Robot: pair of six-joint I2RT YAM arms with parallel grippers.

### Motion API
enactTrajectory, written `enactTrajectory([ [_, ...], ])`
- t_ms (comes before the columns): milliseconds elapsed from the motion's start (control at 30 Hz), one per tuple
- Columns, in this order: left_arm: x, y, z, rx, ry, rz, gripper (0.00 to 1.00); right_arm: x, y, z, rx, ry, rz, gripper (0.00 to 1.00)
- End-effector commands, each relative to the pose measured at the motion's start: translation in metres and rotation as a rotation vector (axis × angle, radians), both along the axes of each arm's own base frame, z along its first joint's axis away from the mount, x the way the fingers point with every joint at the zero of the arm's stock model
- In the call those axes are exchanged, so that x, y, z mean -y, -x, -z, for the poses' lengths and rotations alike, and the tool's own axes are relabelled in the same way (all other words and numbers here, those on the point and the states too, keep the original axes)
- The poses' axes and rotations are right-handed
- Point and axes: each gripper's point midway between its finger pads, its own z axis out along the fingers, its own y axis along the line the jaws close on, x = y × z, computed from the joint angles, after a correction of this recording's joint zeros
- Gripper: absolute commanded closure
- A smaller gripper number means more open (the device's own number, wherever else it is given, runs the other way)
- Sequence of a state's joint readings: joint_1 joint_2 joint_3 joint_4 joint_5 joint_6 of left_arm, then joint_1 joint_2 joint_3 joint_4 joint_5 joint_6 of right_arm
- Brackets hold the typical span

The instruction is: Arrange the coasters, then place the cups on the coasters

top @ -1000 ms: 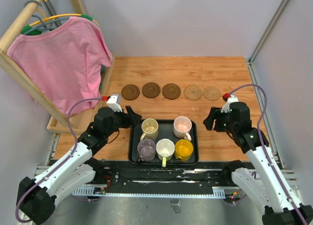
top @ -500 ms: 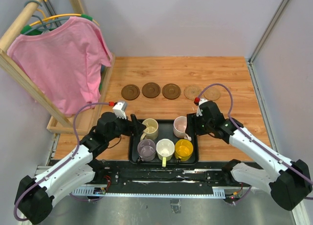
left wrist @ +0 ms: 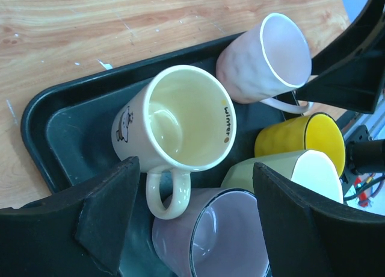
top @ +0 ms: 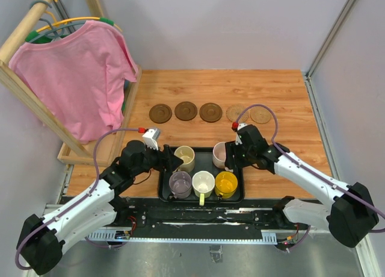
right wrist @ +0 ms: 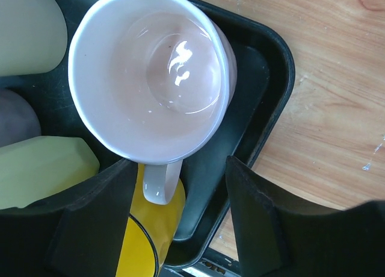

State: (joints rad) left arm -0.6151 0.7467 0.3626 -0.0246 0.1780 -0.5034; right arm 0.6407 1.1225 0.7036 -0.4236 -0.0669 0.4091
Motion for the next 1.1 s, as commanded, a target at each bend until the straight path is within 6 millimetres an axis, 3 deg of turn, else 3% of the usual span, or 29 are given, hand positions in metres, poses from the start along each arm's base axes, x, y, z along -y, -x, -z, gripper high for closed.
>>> enactTrajectory([
  [0, 0.008, 0.012, 0.002, -0.019, 0.015, 0.053, 0.20, -0.004, 0.003, 0.006, -0.002, 0.002, -0.011, 0.40],
  [533, 0.007, 0.022, 0.020, -0.082, -0.010, 0.044, 0.20, -0.009, 0.000, 0.027, -0.038, 0.046, -0.017, 0.45],
  [833, 0.006, 0.018, 0.023, -0.084, -0.017, 0.022, 0.20, -0.007, -0.002, 0.030, -0.022, 0.111, -0.015, 0.62],
  [1000, 0.005, 0.016, 0.024, -0.084, -0.020, 0.014, 0.20, -0.004, -0.003, 0.031, -0.016, 0.134, -0.004, 0.59],
  [1067, 0.005, 0.015, 0.024, -0.083, -0.020, 0.010, 0.20, -0.003, -0.003, 0.031, -0.011, 0.143, -0.002, 0.66],
])
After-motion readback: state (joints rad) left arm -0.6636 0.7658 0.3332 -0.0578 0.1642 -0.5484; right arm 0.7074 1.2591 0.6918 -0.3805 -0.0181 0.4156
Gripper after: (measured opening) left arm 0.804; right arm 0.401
